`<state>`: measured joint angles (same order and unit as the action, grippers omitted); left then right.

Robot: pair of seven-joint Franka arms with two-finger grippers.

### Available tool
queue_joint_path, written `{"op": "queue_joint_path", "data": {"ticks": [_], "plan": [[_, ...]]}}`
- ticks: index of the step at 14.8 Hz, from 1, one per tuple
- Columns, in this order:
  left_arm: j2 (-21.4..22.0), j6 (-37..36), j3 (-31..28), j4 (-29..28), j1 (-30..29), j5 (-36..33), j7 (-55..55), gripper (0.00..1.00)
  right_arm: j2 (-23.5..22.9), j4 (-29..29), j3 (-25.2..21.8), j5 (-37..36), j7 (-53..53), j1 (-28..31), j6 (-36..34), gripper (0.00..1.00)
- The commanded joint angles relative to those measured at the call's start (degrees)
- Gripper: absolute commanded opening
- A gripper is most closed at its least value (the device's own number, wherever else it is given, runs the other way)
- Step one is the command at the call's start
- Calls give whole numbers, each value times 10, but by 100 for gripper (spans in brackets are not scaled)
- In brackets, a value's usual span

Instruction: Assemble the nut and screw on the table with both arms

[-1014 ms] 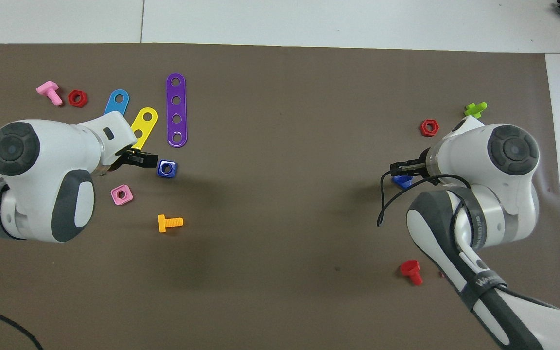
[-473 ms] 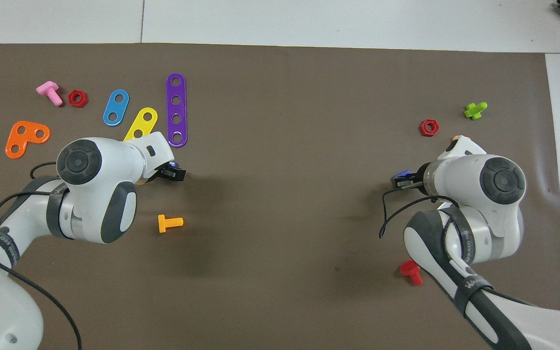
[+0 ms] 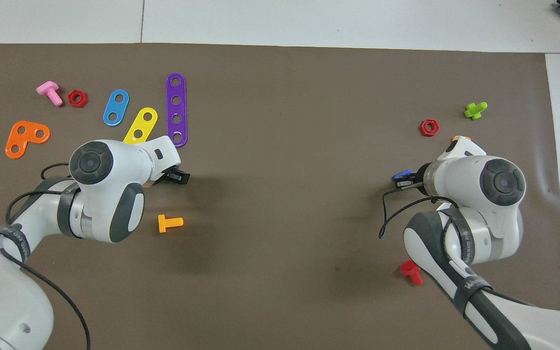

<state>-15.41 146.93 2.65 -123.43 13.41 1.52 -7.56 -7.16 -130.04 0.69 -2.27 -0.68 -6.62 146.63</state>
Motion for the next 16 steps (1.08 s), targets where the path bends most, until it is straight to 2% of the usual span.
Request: {"op": "queue_joint_path", "data": {"ticks": [1, 3, 4, 7, 10, 12, 16], "plan": [[9, -56, -11, 0, 11, 9, -1, 33, 7, 31, 3, 4, 39, -26, -15, 0], [9, -112, -11, 26, 10, 9, 38, 10, 1, 50, 3, 4, 114, -69, -29, 0], [8, -136, -12, 42, 10, 8, 55, 7, 1, 52, 2, 3, 146, -90, -29, 0], [22, -212, -13, 85, 3, 8, 90, 3, -2, 65, 1, 1, 249, -162, -35, 0], [39, -283, -15, 146, 0, 9, 170, 0, -33, 107, 2, -63, 385, -223, -65, 0], [39, -292, -14, 176, 0, 9, 249, 0, -51, 136, 2, -80, 446, -258, -90, 0], [38, -282, -12, 188, 11, 8, 345, 0, -69, 138, 2, -85, 497, -301, -87, 0]]}}
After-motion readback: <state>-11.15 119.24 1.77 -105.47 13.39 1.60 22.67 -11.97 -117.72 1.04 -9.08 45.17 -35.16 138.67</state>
